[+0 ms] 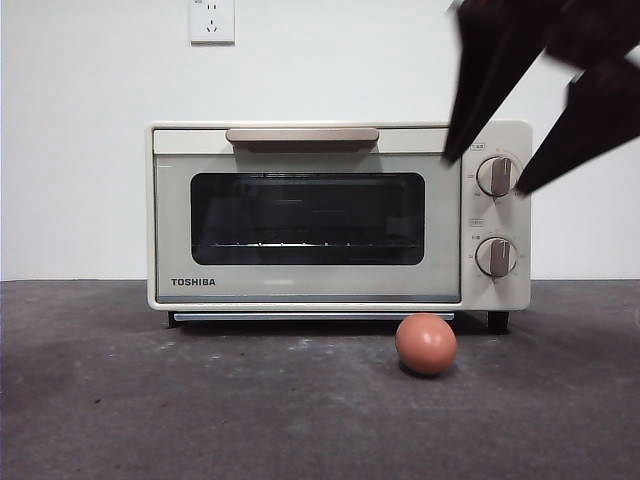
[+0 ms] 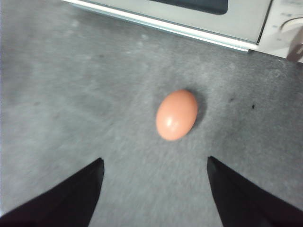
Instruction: Eggoven
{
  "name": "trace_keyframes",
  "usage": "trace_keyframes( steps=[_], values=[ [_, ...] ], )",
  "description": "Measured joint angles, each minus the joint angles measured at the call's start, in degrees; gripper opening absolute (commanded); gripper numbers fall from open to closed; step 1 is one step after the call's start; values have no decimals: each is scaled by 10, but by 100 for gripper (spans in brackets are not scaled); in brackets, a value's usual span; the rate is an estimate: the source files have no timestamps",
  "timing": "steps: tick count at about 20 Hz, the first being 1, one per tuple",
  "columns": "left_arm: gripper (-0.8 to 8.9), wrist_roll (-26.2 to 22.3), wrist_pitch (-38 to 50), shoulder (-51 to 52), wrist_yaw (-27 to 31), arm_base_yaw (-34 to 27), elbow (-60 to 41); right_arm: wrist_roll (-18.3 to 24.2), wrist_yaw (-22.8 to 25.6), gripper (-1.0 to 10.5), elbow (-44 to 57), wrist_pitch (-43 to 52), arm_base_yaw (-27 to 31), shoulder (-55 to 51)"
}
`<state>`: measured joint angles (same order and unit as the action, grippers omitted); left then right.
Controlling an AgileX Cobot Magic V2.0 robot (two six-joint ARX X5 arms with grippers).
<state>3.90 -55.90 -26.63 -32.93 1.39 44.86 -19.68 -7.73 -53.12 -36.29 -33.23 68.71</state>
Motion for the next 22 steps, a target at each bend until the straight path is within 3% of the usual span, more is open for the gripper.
trace_keyframes(
  steps=[3, 15, 19, 22],
  values=[
    [7, 0, 0, 0, 0, 0, 0, -26, 33, 347, 0, 53, -16, 80],
    [7, 0, 0, 0, 0, 0, 0, -63, 46, 346, 0, 164, -17, 249],
    [7, 0, 0, 0, 0, 0, 0, -63, 48, 297, 0, 171, -16, 262],
    [7, 0, 0, 0, 0, 0, 0, -63, 59, 159, 0, 173, -17, 264]
  ],
)
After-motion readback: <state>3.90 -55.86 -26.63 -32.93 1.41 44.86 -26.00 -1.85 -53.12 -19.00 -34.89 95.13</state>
